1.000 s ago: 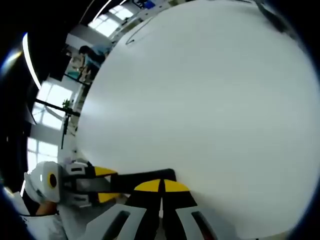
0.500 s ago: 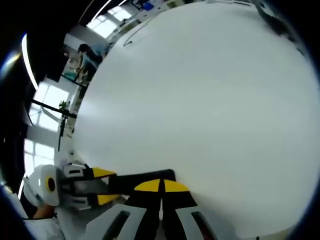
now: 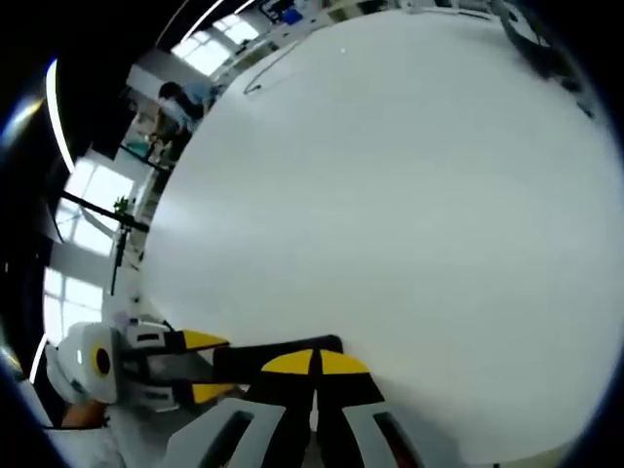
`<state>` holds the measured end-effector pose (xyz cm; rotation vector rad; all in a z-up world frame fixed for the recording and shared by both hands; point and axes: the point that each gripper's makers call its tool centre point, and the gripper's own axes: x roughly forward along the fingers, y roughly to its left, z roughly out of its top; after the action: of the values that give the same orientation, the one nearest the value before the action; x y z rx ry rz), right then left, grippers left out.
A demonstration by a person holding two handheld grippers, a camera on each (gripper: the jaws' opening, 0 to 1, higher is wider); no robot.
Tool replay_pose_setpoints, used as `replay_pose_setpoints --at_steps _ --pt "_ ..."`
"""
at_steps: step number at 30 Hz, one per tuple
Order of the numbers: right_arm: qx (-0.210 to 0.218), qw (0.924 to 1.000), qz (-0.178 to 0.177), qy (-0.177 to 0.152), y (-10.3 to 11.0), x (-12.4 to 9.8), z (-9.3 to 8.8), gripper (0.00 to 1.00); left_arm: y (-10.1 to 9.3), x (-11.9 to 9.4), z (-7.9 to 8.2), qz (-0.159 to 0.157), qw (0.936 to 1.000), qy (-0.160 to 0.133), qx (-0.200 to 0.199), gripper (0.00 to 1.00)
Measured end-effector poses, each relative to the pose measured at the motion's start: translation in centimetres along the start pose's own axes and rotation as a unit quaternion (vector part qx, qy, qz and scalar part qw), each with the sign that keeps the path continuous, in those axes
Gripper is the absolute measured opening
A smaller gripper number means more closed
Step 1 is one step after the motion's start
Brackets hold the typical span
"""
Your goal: Press the specified remote control buttons in sequence, fully releasing each button before pressing the next.
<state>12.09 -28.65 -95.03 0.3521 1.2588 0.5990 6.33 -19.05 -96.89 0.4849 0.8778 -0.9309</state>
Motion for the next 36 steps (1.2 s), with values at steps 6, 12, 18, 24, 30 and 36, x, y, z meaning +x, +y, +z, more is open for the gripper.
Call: replay_pose_setpoints --at_steps 6,12,18,24,30,36 --pt "-0.011 0.9998 0.002 0.017 0.2 0.5 -0.6 0.00 0.0 0.0 0.0 0.000 1.0000 -0.002 -0.001 0.26" --pt "-0.009 0.9993 0.018 0.032 0.6 0.8 -1.0 0.00 0.0 0.1 0.1 0.000 1.0000 -0.003 0.000 0.26" --pt "-0.012 0.9990 0.013 0.042 0.4 1.0 -1.3 0.00 0.0 0.1 0.1 -0.001 1.0000 -0.005 -0.001 0.26" --pt "-0.016 0.9989 0.011 0.042 0.5 1.1 -1.4 0.00 0.0 0.1 0.0 0.000 1.0000 -0.007 -0.002 0.27" --pt "-0.039 0.9984 -0.001 0.042 0.5 1.2 -1.3 0.00 0.0 0.2 0.1 0.000 1.0000 -0.009 -0.002 0.27" --pt "-0.046 0.9981 -0.001 0.040 0.4 1.1 -1.3 0.00 0.0 0.2 0.1 0.000 0.9999 -0.010 -0.001 0.27"
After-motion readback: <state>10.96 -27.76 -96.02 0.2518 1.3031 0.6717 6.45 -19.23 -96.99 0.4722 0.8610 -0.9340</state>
